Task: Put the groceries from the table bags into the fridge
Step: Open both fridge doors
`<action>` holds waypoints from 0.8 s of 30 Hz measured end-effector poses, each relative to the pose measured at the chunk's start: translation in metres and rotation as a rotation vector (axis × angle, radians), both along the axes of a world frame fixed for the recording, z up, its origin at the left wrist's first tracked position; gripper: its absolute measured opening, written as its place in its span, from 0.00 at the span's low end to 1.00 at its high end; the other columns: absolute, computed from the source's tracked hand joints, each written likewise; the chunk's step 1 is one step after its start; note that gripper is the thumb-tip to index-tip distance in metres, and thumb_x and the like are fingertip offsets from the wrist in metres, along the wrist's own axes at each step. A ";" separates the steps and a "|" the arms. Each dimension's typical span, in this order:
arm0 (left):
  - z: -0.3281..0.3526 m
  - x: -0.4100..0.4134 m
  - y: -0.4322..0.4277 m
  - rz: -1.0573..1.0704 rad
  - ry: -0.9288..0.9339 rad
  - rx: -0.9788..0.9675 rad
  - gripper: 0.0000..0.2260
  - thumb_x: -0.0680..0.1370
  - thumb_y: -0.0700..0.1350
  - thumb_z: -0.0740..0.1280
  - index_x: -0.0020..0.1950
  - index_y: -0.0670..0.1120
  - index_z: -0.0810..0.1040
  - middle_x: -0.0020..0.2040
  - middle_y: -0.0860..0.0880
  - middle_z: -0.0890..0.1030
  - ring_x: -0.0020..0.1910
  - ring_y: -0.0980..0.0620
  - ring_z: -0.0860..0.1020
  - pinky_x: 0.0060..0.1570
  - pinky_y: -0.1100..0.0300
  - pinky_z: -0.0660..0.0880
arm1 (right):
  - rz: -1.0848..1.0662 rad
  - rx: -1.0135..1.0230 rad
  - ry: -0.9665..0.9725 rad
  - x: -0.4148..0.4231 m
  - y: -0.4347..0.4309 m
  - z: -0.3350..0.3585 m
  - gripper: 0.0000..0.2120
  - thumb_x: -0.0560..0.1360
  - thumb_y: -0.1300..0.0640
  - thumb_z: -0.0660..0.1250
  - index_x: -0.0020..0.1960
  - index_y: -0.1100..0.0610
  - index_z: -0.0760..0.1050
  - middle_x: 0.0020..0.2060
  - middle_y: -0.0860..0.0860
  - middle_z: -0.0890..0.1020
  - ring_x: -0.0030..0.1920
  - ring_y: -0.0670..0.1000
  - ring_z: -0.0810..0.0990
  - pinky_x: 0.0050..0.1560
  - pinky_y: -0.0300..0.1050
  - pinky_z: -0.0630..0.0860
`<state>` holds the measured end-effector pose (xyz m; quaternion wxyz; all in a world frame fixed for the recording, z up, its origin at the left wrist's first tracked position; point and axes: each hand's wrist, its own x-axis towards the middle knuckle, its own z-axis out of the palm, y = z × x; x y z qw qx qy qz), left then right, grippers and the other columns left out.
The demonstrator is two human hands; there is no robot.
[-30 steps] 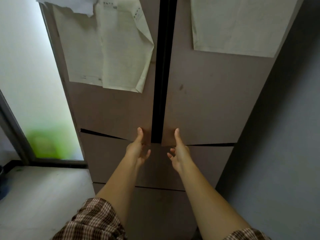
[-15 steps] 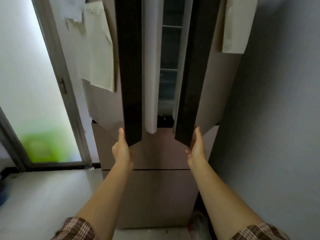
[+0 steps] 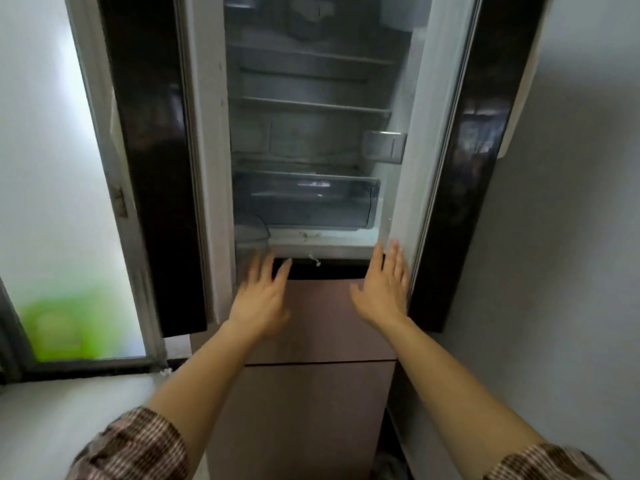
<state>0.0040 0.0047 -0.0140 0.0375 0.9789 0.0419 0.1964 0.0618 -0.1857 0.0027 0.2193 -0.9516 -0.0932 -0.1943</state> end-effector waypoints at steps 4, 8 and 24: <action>0.004 -0.001 0.032 0.156 0.093 0.044 0.38 0.79 0.47 0.60 0.76 0.53 0.33 0.75 0.44 0.29 0.64 0.40 0.18 0.67 0.40 0.27 | -0.029 -0.065 0.090 0.004 -0.023 -0.005 0.45 0.77 0.52 0.65 0.77 0.60 0.33 0.73 0.58 0.27 0.75 0.59 0.30 0.76 0.57 0.52; -0.008 -0.009 0.045 0.312 -0.033 0.072 0.42 0.75 0.44 0.62 0.77 0.57 0.35 0.77 0.46 0.33 0.70 0.35 0.25 0.59 0.40 0.20 | -0.085 -0.115 0.067 0.004 -0.040 -0.008 0.46 0.77 0.51 0.65 0.77 0.61 0.33 0.73 0.60 0.27 0.75 0.60 0.30 0.76 0.57 0.46; 0.013 -0.051 0.108 0.639 -0.008 -0.154 0.40 0.74 0.52 0.68 0.77 0.43 0.48 0.77 0.39 0.44 0.73 0.31 0.53 0.61 0.32 0.66 | -0.259 0.000 0.125 0.032 -0.110 0.002 0.42 0.76 0.56 0.64 0.77 0.62 0.38 0.71 0.69 0.28 0.75 0.67 0.35 0.74 0.58 0.51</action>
